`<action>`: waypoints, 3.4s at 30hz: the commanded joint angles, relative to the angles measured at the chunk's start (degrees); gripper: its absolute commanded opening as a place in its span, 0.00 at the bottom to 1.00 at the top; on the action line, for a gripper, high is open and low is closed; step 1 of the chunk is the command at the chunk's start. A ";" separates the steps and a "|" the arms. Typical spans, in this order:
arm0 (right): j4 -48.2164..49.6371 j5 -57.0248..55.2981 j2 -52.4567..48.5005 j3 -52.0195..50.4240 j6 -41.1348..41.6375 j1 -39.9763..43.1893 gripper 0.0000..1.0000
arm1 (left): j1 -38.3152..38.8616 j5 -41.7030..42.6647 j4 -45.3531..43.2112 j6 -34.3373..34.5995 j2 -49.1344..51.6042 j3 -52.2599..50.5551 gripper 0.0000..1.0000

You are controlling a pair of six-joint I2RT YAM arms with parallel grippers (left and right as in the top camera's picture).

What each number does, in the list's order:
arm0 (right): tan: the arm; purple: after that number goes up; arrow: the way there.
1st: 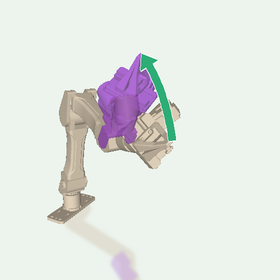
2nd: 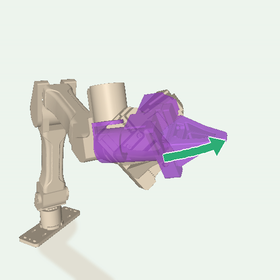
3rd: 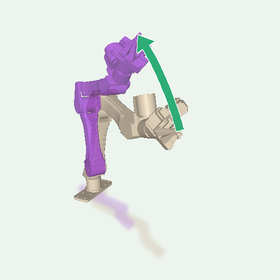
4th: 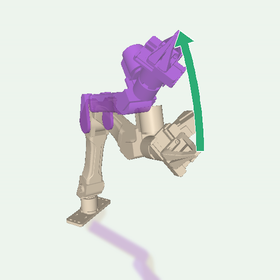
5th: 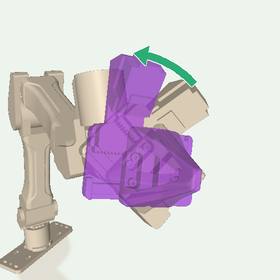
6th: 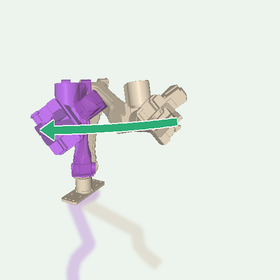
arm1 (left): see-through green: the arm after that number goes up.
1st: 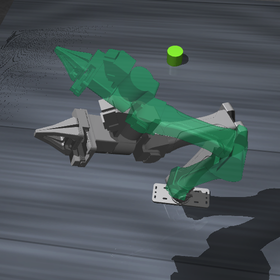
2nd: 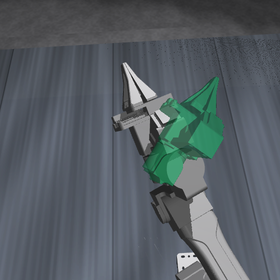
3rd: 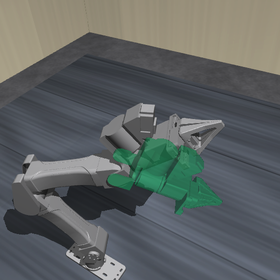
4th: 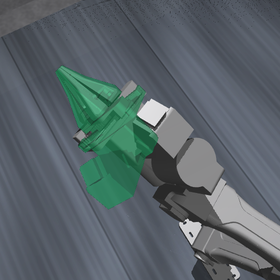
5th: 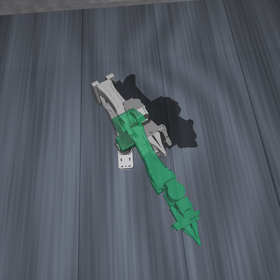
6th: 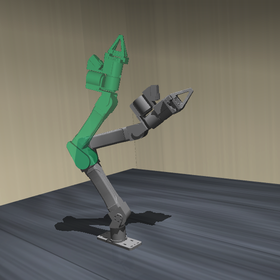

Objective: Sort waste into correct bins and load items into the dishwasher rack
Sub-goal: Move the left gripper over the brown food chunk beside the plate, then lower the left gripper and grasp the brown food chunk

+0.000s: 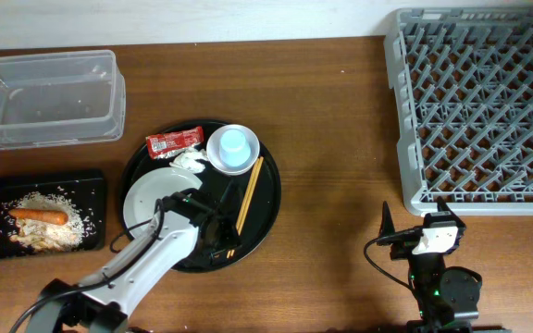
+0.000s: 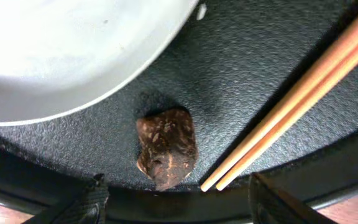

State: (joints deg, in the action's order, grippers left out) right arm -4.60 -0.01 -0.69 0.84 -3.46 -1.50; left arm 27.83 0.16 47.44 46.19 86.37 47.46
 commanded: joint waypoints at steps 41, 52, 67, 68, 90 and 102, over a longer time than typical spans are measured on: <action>-0.09 -0.50 0.48 -0.52 -0.11 -0.37 0.98 | -0.26 -2.80 6.08 6.88 5.07 5.11 0.24; -0.09 -0.50 0.48 -0.52 -0.11 -0.37 0.98 | -1.36 -7.32 13.55 1.70 -3.26 16.94 0.25; -0.09 -0.50 0.48 -0.52 -0.11 -0.37 0.98 | -33.18 -9.86 -0.26 -2.84 -5.57 19.06 0.34; -0.09 -0.50 0.48 -0.52 -0.11 -0.37 0.98 | -34.14 -8.11 -0.35 -3.17 -5.42 19.06 0.34; -0.09 -0.50 0.48 -0.52 -0.13 -0.37 0.98 | -28.37 3.67 -7.76 -22.73 14.25 19.06 0.53; -0.09 -0.50 0.48 -0.52 -0.11 -0.37 0.98 | -28.35 -1.86 -5.75 -22.75 17.49 19.06 0.62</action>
State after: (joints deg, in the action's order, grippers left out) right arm -4.62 -0.01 -0.69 0.84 -3.46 -1.50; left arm -0.45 0.45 41.56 24.40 102.43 65.98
